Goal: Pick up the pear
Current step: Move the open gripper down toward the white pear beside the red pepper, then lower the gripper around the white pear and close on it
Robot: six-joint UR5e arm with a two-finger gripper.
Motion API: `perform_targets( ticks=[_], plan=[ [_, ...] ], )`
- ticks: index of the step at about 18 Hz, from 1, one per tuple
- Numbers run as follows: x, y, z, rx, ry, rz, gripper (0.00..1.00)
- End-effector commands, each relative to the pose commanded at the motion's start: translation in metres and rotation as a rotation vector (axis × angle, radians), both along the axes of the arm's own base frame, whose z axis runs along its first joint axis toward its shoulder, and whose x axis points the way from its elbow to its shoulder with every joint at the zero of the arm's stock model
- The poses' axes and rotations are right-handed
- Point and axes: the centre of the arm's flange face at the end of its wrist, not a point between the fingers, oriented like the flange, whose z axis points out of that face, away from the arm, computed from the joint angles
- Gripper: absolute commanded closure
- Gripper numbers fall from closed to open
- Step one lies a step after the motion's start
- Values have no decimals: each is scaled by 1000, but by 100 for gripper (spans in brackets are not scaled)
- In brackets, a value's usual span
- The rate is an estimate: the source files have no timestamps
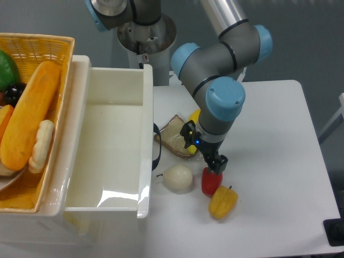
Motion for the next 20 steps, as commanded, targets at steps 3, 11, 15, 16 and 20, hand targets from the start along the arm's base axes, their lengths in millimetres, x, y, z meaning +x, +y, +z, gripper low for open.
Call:
perform_targets(
  ticks=[3, 11, 15, 16, 20],
  plan=[
    [11, 20, -18, -9, -17, -57, 0],
    [21, 21, -32, -17, -39, -145, 0],
    [20, 21, -39, -24, -47, -148, 0],
    [20, 21, -42, -28, -50, -148, 0],
    [19, 22, -48, -31, -53, -148, 0]
  ],
)
